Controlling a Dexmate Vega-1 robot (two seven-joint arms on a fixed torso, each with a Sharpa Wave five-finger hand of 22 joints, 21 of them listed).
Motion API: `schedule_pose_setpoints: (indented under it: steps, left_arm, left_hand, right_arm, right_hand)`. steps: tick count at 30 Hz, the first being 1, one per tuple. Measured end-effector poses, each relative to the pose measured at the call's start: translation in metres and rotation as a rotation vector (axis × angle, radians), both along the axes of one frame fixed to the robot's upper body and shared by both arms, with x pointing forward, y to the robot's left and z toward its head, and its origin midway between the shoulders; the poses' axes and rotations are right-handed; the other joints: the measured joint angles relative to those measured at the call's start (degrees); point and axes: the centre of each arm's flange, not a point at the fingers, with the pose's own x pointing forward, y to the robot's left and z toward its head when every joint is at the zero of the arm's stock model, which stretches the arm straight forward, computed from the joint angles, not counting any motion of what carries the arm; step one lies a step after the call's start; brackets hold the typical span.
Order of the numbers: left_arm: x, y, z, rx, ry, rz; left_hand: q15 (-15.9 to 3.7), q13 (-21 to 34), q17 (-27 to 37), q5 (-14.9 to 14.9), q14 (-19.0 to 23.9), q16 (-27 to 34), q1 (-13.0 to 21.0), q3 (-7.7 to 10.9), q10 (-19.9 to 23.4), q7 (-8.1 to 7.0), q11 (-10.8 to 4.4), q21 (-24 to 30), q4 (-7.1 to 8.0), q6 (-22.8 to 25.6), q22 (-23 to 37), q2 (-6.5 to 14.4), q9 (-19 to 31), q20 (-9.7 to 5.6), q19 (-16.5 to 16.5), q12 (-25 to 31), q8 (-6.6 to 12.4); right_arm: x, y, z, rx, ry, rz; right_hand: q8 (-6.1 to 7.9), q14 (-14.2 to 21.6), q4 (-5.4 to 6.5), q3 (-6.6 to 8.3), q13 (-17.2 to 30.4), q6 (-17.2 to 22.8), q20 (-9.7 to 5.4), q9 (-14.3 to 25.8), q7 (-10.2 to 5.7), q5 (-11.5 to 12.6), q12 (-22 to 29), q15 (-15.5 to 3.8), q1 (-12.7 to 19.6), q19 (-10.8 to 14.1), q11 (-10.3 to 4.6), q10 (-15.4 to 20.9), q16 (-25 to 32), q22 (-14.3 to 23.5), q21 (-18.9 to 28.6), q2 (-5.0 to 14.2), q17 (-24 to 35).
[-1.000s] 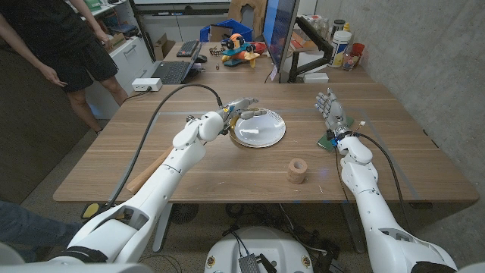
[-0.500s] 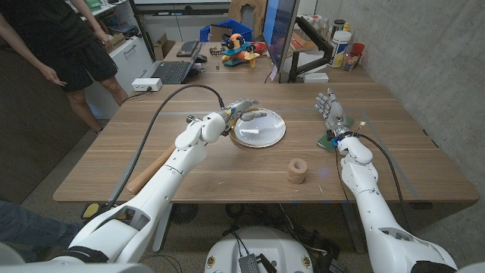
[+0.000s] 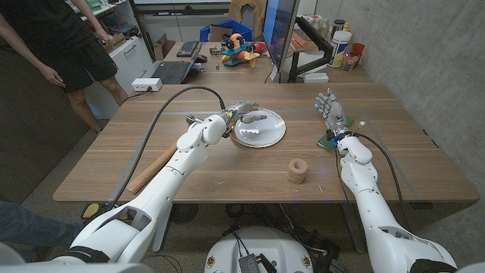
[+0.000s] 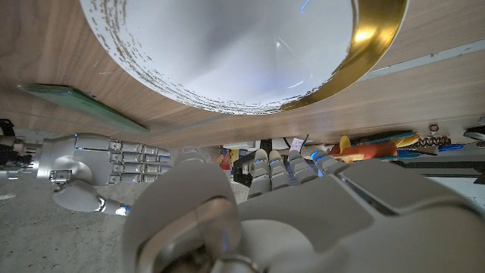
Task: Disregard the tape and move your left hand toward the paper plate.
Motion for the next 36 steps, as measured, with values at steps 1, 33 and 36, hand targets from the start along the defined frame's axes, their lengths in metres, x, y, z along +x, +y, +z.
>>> schedule_pose_setpoints:
  steps: [1,33,36]
  left_arm:
    - [0.0,0.0,0.0,0.0,0.0,0.0]
    - [0.01,-0.003,-0.01,0.023,0.025,0.001]
    - [0.011,-0.003,-0.011,0.024,0.027,0.001]
  left_hand:
    - [0.0,0.0,0.0,0.0,0.0,0.0,0.0,0.0,0.0,0.0,0.0,0.0,0.0,0.0,0.0,0.0,0.0,0.0,0.0,0.0,0.0]
    - [0.0,0.0,0.0,0.0,0.0,0.0,0.23,0.16,0.0,0.0,0.0,0.0,0.16,0.0,0.0,-0.23,0.0,-0.01,0.0,0.0,0.0]
    - [0.0,0.0,0.0,0.0,0.0,0.0,0.22,0.15,0.0,0.0,0.0,0.0,0.16,0.0,0.0,-0.23,0.0,-0.01,0.0,0.0,0.0]
  right_arm:
    - [0.0,0.0,0.0,0.0,0.0,0.0]
    - [0.002,0.002,0.002,-0.002,0.001,-0.006]
    - [0.003,0.002,0.003,-0.003,0.0,-0.006]
  right_hand:
    - [0.0,0.0,0.0,0.0,0.0,0.0,0.0,0.0,0.0,0.0,0.0,0.0,0.0,0.0,0.0,0.0,0.0,0.0,0.0,0.0,0.0]
    - [0.0,-0.01,0.0,0.0,0.0,0.0,-0.23,0.0,0.0,0.0,0.0,0.01,-0.46,0.23,0.0,0.0,0.0,0.0,-0.59,0.46,0.0]
    - [0.0,-0.01,-0.01,-0.01,0.0,0.0,-0.12,0.0,0.0,0.0,0.0,0.01,-0.46,0.54,0.0,0.0,0.0,0.0,-0.81,0.46,0.0]
